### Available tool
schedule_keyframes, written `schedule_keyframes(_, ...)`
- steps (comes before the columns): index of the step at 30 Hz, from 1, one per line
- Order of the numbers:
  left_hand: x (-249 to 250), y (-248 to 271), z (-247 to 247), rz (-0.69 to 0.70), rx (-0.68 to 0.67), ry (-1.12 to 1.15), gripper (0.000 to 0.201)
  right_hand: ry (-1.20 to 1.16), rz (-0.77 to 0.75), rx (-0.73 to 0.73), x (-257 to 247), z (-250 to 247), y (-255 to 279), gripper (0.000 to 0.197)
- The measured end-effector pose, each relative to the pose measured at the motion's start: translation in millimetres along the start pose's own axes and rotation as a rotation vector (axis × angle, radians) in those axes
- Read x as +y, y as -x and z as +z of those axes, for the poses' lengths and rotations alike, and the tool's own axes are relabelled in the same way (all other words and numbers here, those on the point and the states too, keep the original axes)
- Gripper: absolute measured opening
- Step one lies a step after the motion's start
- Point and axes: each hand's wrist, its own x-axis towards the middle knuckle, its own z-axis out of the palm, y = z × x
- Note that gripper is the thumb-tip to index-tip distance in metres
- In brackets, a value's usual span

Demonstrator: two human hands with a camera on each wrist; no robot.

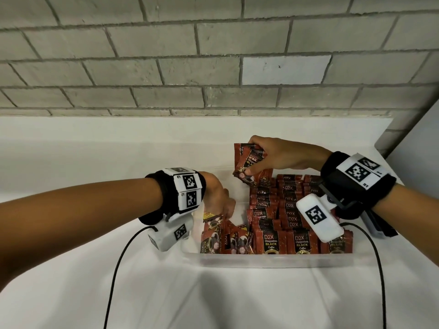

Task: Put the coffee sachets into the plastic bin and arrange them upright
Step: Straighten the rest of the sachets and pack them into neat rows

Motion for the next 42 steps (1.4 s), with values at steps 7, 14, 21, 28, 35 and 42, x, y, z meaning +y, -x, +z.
schedule_keyframes(7, -5, -2, 2, 0.003, -0.022, 0.065, 0.07, -0.019, 0.021, 0.007, 5, -3, 4, 0.05)
schedule_keyframes(14, 0, -2, 6, 0.057, -0.012, -0.021, 0.085, -0.008, 0.012, -0.013, 1, 0, 3, 0.048)
schedule_keyframes(21, 12, -1, 12, 0.014, -0.085, -0.116, 0.084, 0.054, -0.014, -0.009, -4, 11, -4, 0.054)
schedule_keyframes(28, 3, 25, 12, -0.02, -0.021, 0.349, 0.08, 0.206, -0.033, 0.0, -9, 24, -9, 0.064)
schedule_keyframes(35, -13, 41, 21, 0.162, 0.405, 1.138, 0.085, 0.038, -0.003, -0.075, -11, 27, -6, 0.062)
schedule_keyframes(42, -3, 37, 20, 0.386, 0.724, 1.592, 0.063, -0.313, -0.017, 0.074, -19, 26, -2, 0.056)
